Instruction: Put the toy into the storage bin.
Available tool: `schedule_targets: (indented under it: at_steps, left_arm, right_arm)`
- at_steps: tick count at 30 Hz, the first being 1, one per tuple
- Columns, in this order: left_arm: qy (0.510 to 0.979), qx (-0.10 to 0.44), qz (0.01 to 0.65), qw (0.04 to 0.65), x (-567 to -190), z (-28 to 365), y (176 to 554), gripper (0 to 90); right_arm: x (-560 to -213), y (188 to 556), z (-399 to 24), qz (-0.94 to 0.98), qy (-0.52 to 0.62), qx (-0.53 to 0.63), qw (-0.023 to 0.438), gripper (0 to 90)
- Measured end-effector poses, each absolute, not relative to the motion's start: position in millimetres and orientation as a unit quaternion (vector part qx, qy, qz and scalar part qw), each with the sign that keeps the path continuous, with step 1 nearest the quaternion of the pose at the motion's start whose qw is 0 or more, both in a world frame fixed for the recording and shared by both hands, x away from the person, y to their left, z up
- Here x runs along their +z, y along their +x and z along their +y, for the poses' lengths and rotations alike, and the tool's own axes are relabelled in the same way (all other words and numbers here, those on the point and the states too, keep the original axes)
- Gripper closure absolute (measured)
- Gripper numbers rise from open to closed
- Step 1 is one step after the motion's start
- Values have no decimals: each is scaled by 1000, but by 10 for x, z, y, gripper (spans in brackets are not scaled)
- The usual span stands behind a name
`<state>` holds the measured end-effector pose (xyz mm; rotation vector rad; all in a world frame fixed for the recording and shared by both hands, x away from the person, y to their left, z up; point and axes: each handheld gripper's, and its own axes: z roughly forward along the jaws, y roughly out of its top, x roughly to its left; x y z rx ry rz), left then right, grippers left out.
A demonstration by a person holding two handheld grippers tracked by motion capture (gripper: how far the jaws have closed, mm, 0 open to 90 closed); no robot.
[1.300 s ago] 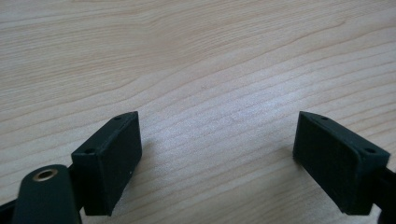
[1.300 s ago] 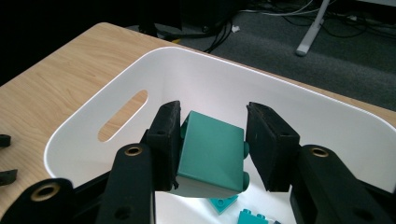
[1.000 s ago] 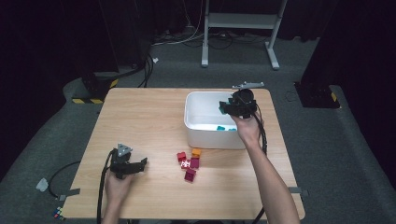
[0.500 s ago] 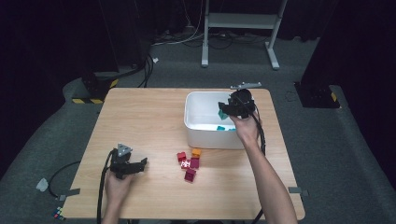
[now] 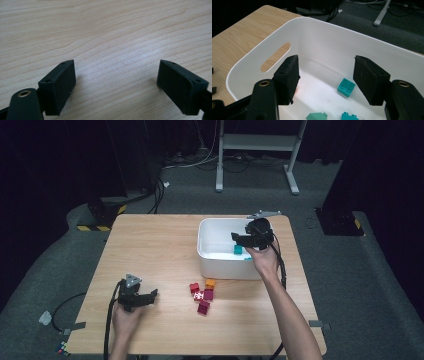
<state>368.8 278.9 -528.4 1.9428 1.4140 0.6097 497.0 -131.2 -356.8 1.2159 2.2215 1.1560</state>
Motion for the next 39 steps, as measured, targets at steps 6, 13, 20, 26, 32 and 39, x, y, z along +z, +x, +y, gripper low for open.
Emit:
schedule_targets:
  at_steps: [6, 13, 20, 26, 32, 39]
  left_arm:
    - [741, 232, 539, 325, -5283, 2789, 3688, 156]
    - [741, 232, 539, 325, -5284, 2788, 3688, 156]
    - [742, 233, 539, 325, -5283, 2789, 3688, 156]
    - [741, 233, 539, 325, -5283, 2788, 3688, 156]
    - [741, 233, 539, 325, -5284, 2787, 3688, 156]
    - [741, 233, 539, 325, -5283, 2787, 3688, 156]
  right_arm:
    - [-3545, 4867, -1349, 782, 418, 430, 174, 348]
    - [-3457, 4681, -1396, 776, 399, 457, 172, 343]
    - [-3443, 4490, -1432, 774, 382, 477, 166, 343]
    - [-3480, 4298, -1442, 774, 370, 491, 155, 351]
    - [-3568, 4151, -1451, 775, 361, 497, 147, 355]
    - [-3722, 3976, -1405, 780, 351, 497, 142, 359]
